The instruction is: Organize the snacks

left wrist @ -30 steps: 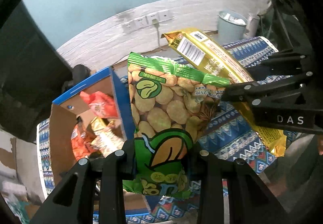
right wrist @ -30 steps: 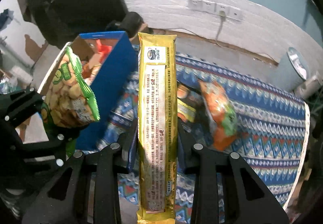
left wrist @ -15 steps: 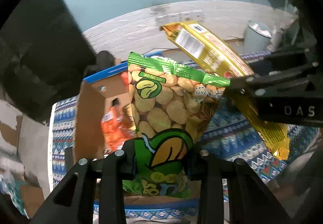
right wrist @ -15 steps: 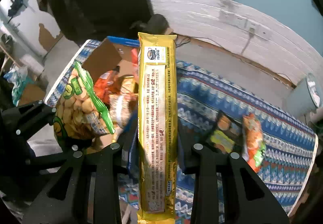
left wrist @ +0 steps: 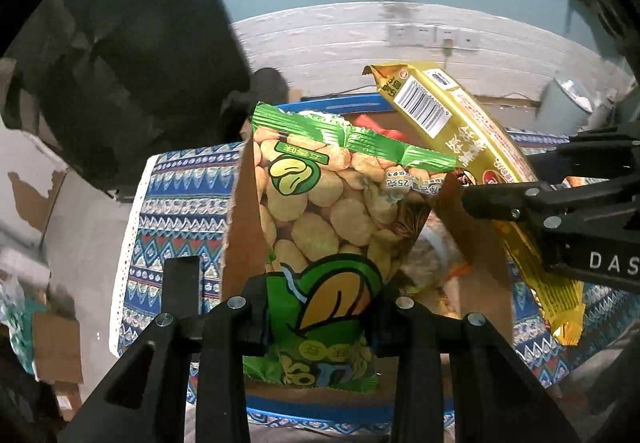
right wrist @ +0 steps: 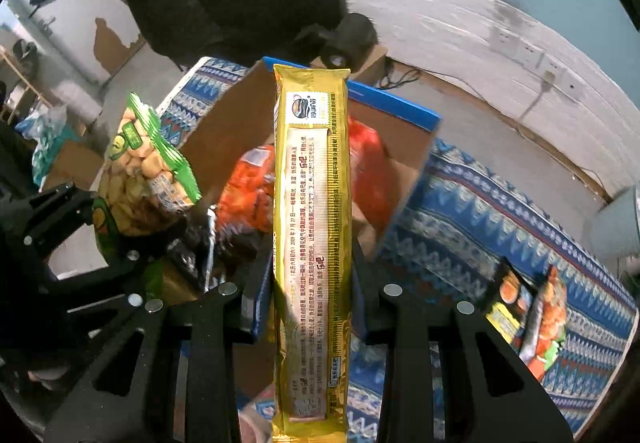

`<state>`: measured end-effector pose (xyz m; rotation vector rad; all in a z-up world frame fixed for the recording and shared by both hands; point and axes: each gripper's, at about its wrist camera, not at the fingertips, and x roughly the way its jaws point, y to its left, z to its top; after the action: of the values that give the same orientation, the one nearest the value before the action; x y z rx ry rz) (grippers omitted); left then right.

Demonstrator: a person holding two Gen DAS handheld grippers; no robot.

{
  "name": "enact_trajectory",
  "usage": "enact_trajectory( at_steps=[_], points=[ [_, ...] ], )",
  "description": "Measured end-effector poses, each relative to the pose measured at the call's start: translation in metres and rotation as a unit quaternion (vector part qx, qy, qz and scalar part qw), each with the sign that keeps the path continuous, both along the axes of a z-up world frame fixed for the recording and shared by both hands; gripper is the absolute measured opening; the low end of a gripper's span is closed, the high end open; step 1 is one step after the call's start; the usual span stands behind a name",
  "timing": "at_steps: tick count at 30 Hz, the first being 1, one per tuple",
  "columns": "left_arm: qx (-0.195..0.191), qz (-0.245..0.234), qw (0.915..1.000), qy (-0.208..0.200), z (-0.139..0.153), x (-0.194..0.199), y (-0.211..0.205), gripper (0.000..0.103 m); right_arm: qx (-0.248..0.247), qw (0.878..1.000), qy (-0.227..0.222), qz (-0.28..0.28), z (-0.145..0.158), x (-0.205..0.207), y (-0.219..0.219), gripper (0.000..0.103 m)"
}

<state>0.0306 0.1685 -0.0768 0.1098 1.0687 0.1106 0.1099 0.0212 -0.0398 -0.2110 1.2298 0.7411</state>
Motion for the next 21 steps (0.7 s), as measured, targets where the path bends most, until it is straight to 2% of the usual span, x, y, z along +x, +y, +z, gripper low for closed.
enact_trajectory(
  at_steps=[5,10,11,16,17,21],
  points=[
    [-0.019,0.030,0.9993,0.012,-0.008,0.007,0.019,0.035,-0.013,1.000,0.000,0.016,-0.003,0.007,0.031,0.032],
    [-0.008,0.043,0.9990,0.013,-0.010,0.010,0.024,0.036,-0.022,0.999,0.016,0.024,-0.013,0.014,0.049,0.032],
    [-0.007,0.044,0.9989,0.013,-0.010,0.010,0.024,0.039,-0.023,0.999,0.019,0.025,-0.015,0.015,0.052,0.032],
    [0.005,0.056,0.9984,0.006,-0.007,0.009,0.028,0.065,-0.020,0.999,0.025,0.025,-0.016,0.024,0.051,0.033],
    [0.007,0.058,0.9983,0.004,-0.006,0.010,0.029,0.071,-0.026,0.999,0.021,0.029,-0.015,0.024,0.050,0.036],
    [0.010,0.063,0.9980,0.001,-0.003,0.010,0.028,0.079,-0.042,0.998,0.003,0.036,-0.010,0.025,0.039,0.048]
  ],
)
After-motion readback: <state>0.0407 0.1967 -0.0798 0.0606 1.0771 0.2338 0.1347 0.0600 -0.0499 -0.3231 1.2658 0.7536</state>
